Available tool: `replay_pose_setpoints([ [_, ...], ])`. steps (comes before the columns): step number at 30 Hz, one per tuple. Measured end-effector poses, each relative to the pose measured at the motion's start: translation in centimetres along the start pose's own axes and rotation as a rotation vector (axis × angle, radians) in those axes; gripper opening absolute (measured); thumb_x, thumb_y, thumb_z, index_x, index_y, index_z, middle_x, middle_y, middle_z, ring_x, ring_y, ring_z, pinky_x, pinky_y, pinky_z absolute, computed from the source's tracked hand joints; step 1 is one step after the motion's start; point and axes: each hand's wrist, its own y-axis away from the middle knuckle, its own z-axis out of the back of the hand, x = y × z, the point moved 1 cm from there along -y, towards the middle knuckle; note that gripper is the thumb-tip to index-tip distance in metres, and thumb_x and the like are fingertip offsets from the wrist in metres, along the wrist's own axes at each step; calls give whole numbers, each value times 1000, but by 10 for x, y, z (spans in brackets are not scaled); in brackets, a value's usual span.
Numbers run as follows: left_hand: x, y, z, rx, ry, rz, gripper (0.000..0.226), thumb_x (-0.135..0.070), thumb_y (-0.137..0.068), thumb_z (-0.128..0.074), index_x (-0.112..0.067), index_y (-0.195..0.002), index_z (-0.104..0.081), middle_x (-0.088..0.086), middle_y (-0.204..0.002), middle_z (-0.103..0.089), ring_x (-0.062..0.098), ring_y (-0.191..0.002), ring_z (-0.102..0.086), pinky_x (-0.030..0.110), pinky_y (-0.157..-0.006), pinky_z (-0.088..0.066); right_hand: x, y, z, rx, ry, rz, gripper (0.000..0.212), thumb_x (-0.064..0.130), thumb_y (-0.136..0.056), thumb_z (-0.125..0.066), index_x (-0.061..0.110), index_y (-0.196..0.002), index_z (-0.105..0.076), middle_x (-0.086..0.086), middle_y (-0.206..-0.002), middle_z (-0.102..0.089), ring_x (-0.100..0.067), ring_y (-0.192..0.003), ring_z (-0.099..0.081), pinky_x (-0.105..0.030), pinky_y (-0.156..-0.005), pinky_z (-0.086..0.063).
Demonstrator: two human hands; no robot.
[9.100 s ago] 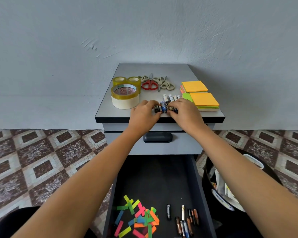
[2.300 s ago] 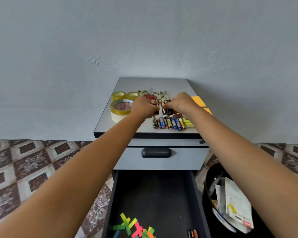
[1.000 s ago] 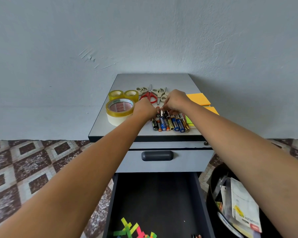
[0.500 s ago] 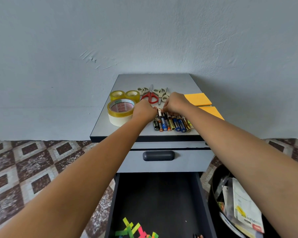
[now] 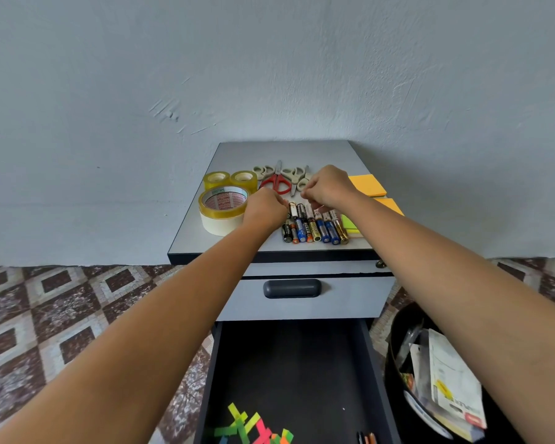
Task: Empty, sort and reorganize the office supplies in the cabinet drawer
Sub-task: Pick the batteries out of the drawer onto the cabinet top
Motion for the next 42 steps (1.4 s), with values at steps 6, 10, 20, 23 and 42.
replay_pose_setpoints([
  [6, -3, 10, 5, -4, -42, -62, 24, -13, -90, -55, -7, -111, -64, 10, -111, -65, 19, -94, -60, 26, -73, -45, 0, 28, 16, -53, -89, 100, 17, 12, -90, -60, 5, -101, -71, -14, -103, -69, -24, -90, -68, -32, -72, -57],
  [10, -8, 34, 16, -49, -17, -159, 31, -16, -91, -53, -9, -120, -60, 9, -116, -64, 18, -100, -60, 23, -77, -43, -5, 59, 24, -56, -146, 167, 22, 16, -90, -61, 8, -109, -69, -9, -110, -67, -21, -98, -64, -35, -83, -55],
  [20, 21, 133, 17, 77, -23, -354, 39, -24, -91, -58, -15, -129, -54, 4, -119, -61, 14, -110, -56, 16, -91, -38, -39, 157, 6, -16, -29, 235, 39, 29, -90, -61, 19, -127, -58, 2, -133, -56, -13, -127, -46, -17, -94, -31],
  [23, 42, 161, 3, 114, -64, -389, 40, -24, -90, -60, -15, -129, -55, 3, -122, -60, 14, -114, -54, 7, -87, -29, -56, 183, -10, 25, 70, 261, 43, 30, -91, -59, 19, -132, -53, 0, -136, -52, -14, -127, -44, -14, -92, -28],
  [42, 148, 250, -142, 642, -191, -93, 37, -27, -93, -52, -18, -129, -54, 3, -126, -55, 18, -114, -53, 28, -99, -41, -197, 243, -123, 677, 356, 94, 42, 29, -91, -60, 22, -132, -53, -3, -127, -54, -18, -117, -51, -29, -99, -41],
])
